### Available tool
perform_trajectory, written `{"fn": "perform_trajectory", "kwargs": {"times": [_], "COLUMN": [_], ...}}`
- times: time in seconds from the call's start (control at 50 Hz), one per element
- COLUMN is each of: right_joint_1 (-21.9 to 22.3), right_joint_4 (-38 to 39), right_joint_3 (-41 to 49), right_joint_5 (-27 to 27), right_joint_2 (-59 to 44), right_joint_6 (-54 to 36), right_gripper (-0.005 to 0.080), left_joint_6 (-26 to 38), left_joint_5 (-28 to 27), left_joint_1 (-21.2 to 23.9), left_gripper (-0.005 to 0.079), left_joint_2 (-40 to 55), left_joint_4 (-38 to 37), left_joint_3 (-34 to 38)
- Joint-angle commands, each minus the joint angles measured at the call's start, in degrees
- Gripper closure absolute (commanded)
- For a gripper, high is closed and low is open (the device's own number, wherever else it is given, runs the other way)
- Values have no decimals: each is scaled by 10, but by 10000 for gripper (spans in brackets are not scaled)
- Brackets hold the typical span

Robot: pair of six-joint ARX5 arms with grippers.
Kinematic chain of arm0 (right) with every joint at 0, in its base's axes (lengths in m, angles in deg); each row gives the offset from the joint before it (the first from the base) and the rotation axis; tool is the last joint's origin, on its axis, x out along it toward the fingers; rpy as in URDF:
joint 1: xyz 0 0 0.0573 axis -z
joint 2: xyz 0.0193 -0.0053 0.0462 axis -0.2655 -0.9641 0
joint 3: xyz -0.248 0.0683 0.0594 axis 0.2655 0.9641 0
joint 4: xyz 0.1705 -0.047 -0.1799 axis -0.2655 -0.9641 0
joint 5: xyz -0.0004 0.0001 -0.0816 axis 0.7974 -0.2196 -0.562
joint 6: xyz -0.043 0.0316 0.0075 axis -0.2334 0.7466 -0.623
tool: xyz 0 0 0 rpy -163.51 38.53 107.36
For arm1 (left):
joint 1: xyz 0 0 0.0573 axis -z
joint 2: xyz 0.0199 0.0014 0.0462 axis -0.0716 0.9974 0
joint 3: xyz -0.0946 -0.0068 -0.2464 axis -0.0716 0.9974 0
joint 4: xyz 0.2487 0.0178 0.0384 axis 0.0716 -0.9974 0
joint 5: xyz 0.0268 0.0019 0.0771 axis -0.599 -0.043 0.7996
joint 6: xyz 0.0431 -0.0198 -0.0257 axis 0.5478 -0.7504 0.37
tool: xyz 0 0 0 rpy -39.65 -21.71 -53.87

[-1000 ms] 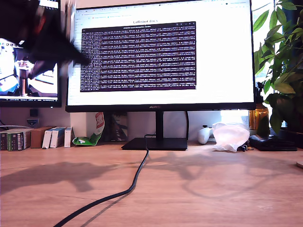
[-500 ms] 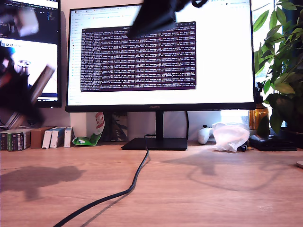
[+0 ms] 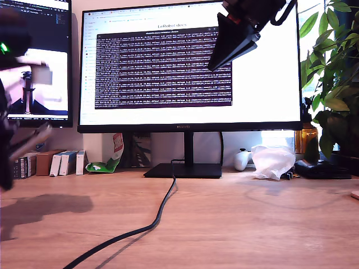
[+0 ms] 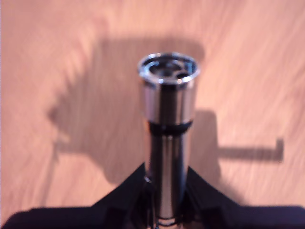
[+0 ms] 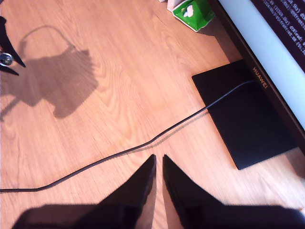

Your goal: Pick the metallic laser pointer with your right arm, pass it to your left arm, then place it down to the left side of the table

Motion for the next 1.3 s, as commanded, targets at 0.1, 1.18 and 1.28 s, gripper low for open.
{"fn": "perform_trajectory", "kwargs": {"times": [0.1, 1.18, 1.28], "right_joint_1": [-10, 12, 17], "right_joint_4": [0, -10, -8], "right_joint_3": [-2, -2, -2], "right_joint_5": [7, 49, 49], "right_joint_2": [7, 7, 7], "right_joint_6": [-3, -5, -2], "right_gripper": [763, 763, 763], "left_joint_6": [21, 58, 58], "left_joint_5": [33, 111, 112], "left_joint_1": [0, 1, 1], "left_gripper": [764, 593, 555], "left_joint_2": [63, 148, 148], "left_joint_4": [-56, -160, -160], "left_joint_3": [-30, -116, -116]}}
